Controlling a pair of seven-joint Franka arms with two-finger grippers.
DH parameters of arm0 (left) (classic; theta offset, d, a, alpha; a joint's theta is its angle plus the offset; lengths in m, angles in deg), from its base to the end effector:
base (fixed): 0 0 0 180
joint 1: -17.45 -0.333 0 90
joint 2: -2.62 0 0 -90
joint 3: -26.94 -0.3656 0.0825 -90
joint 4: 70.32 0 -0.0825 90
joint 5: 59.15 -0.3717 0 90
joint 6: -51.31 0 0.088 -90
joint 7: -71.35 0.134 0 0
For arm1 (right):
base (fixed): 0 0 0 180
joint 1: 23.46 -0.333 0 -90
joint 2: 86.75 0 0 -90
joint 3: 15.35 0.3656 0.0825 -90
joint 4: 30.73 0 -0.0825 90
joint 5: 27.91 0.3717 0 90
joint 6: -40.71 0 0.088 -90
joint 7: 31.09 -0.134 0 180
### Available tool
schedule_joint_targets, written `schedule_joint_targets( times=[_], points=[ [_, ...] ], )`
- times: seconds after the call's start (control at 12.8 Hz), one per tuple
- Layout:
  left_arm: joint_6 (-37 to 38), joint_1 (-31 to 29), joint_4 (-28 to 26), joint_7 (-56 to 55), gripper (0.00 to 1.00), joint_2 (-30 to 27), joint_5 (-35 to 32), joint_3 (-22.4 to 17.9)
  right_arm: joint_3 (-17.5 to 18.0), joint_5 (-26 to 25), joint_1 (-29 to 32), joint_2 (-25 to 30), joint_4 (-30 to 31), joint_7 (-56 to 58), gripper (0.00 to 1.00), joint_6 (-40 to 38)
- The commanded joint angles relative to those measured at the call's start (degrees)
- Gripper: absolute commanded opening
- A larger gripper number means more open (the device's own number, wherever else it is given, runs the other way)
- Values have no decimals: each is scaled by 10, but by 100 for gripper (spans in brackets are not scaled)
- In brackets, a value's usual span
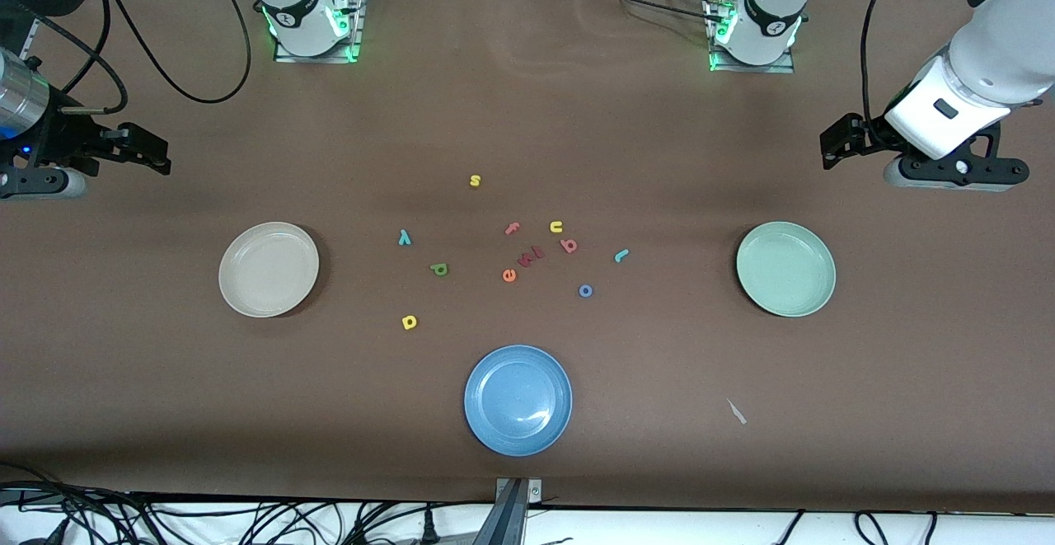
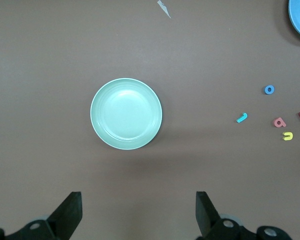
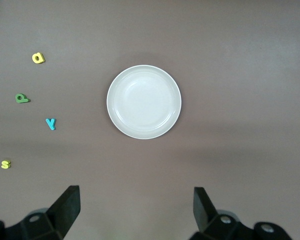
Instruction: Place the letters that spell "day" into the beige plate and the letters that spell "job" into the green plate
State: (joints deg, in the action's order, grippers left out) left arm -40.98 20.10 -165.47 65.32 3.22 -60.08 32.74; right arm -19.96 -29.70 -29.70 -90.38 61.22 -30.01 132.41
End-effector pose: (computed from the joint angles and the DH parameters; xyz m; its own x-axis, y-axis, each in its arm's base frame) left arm 0.5386 -0.0776 0.6035 0.9974 -0.0427 -0.0584 -0.0440 -0.9988 -0.0213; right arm 0.5620 0.0133 0.5992 0.9965 0.0479 -0.0682 0.0504 -0.9981 0.0349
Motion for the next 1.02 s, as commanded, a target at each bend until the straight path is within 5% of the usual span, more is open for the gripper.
schedule_joint_targets(
  times=[0.0,0.94],
  points=[
    [4,2,-5,16,100,-10,21,-4,-2,-1,-2,1,1,-4,100,-3],
    [4,2,-5,15,100,-10,21,-4,0,-1,-3,2,0,-4,100,-15]
  ],
)
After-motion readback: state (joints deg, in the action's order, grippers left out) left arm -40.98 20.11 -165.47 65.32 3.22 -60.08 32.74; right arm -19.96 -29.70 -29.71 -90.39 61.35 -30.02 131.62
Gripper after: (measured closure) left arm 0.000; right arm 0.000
